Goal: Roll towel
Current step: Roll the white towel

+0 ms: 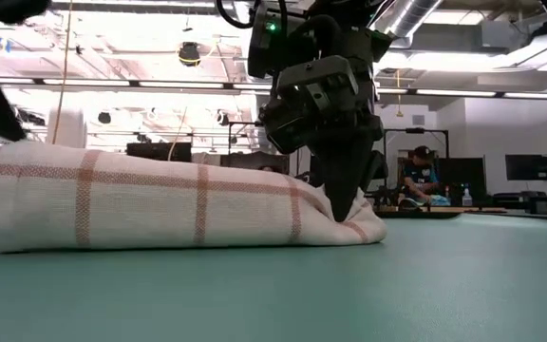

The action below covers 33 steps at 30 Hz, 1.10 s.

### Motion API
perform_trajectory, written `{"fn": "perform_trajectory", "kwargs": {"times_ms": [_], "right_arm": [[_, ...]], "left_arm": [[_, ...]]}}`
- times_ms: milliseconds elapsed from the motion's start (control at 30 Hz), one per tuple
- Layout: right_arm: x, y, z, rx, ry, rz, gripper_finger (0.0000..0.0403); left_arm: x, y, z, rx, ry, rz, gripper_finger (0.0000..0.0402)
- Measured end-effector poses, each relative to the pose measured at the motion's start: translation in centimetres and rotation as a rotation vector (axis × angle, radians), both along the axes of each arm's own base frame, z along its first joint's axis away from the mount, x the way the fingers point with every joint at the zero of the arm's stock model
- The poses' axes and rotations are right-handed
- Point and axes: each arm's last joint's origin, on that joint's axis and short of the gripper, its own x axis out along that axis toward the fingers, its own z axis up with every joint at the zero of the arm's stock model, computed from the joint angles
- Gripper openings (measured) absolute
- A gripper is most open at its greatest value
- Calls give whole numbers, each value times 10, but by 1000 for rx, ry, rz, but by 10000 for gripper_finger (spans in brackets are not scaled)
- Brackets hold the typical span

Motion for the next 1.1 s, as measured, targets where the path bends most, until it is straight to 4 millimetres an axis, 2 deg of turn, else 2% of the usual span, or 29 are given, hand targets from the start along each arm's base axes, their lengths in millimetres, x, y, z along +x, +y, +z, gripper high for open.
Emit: {"fn": "perform_trajectory", "kwargs": {"times_ms": [167, 267, 367, 467, 733, 1100], "right_arm": [[0, 0, -1, 0, 0, 0, 31], [0, 0, -1, 0, 0, 0, 31], [0, -1, -1, 0, 0, -3, 31], [0, -1, -1, 1, 1, -3, 31], [0, -1, -1, -1, 1, 3, 31], [0, -1, -2, -6, -2, 11, 36]], "left_arm": [[0, -12, 12, -1, -148, 7, 0], [13, -25, 18, -95, -265, -39, 0], [28, -34, 25, -204, -308, -121, 0], [35, -25, 17, -184, -327, -126, 0], [43, 19, -20, -148, -266, 3, 0], [32, 39, -45, -210, -254, 100, 0]]}}
